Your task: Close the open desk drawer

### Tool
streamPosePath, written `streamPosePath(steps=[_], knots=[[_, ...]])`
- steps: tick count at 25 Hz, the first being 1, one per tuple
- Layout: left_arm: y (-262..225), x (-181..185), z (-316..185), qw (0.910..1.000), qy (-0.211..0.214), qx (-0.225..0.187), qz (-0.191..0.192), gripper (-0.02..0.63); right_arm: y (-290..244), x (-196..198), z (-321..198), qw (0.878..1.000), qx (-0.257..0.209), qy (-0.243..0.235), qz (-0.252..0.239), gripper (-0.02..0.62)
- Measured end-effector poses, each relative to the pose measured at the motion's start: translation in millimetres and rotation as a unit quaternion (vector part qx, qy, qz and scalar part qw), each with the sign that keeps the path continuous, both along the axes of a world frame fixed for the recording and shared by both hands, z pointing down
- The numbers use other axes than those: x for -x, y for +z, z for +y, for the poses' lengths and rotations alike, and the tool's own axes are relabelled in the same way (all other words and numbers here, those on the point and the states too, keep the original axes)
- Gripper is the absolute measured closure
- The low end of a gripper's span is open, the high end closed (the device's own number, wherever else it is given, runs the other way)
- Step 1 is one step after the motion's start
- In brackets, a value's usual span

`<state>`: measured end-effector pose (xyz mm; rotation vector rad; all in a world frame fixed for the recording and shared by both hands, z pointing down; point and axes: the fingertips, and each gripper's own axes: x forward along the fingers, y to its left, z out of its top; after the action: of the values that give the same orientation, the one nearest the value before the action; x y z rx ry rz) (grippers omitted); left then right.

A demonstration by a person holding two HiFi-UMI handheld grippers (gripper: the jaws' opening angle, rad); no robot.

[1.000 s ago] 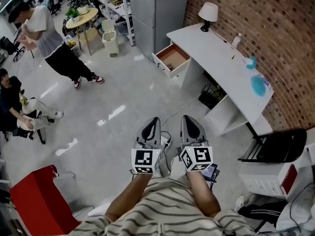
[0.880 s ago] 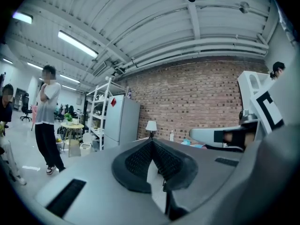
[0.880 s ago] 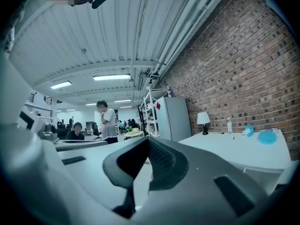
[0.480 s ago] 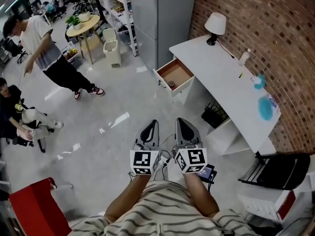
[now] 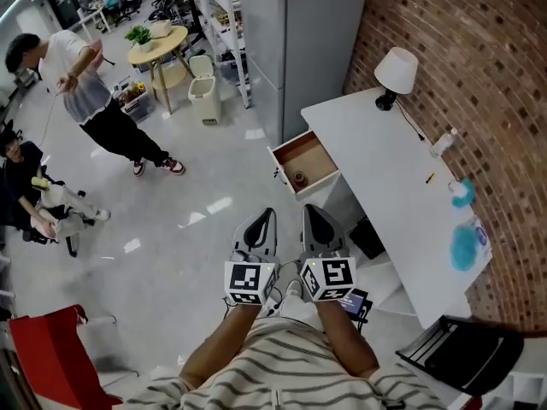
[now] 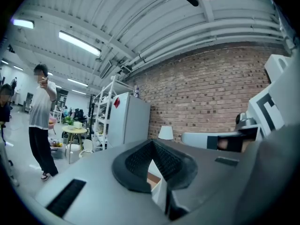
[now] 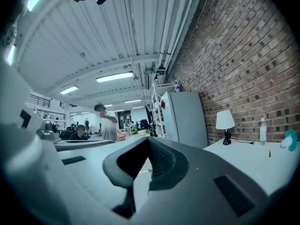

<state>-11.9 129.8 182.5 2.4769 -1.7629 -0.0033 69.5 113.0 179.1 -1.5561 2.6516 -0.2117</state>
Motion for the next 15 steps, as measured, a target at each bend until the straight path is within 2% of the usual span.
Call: streamPosePath(steps=[8, 15], knots=[[24, -10, -46, 0.9994, -0.023, 0.025, -0.003, 0.603, 29, -15, -51, 0.999, 0.029, -0.015, -0.006, 0.584], [34, -3, -90, 0.9992, -0.009, 0.039, 0.006, 0.603, 41, -5, -91, 0.999, 0.044, -0.007, -0.003, 0.584]])
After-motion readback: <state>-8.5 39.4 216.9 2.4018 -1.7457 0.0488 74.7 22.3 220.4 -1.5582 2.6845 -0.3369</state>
